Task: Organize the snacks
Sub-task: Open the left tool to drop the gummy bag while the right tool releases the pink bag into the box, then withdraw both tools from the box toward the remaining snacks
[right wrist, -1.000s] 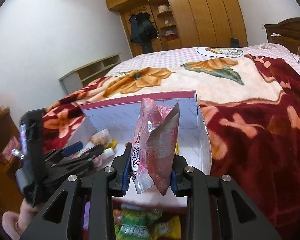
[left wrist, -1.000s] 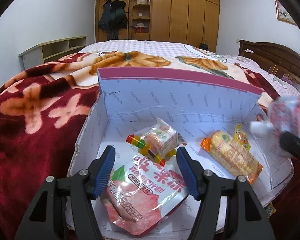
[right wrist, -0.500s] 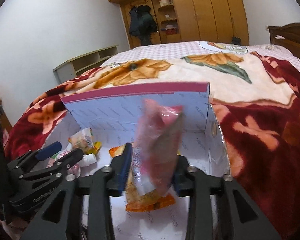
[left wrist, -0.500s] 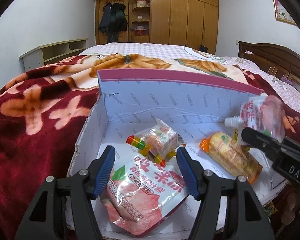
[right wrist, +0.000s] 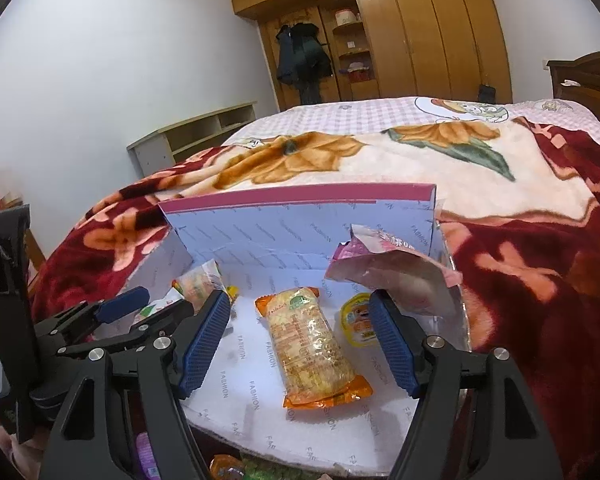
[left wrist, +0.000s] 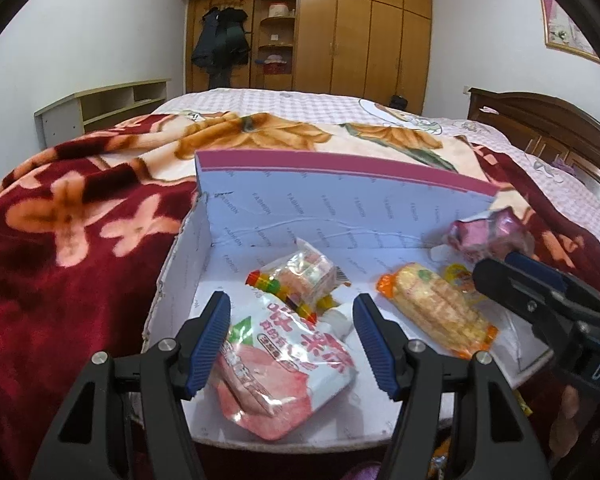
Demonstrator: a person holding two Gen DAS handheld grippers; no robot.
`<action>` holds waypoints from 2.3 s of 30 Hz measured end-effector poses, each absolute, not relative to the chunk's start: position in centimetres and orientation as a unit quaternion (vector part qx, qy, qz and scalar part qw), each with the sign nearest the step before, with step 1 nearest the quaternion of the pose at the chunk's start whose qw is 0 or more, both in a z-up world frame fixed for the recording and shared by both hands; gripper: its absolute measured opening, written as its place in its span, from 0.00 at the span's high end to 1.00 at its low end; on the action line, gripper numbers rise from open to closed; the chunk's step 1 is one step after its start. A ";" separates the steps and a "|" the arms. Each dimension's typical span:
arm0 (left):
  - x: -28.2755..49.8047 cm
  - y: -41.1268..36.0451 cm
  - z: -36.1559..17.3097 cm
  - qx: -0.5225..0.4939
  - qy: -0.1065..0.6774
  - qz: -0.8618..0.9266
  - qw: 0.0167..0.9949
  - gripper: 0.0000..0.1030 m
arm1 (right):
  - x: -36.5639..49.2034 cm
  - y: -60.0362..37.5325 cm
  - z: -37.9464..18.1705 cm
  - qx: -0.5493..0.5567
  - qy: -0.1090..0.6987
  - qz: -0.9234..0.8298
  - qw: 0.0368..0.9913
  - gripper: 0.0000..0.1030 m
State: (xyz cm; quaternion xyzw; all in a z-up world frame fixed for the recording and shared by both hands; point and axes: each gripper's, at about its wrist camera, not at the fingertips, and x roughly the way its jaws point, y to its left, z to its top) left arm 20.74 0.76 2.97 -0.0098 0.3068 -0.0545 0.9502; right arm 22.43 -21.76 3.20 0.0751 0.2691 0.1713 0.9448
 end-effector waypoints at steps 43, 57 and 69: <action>10.2 2.2 4.6 -0.030 0.325 -0.080 0.942 0.35 | 10.8 -23.2 5.3 0.084 0.239 0.184 0.950 0.18; 9.7 1.4 1.6 -0.020 0.366 -0.092 0.926 0.35 | 8.9 -24.4 2.7 0.107 0.268 0.170 0.942 0.18; 10.8 -1.3 -1.0 0.043 0.400 -0.121 0.907 0.35 | 8.6 -24.9 0.3 0.115 0.295 0.160 0.935 0.18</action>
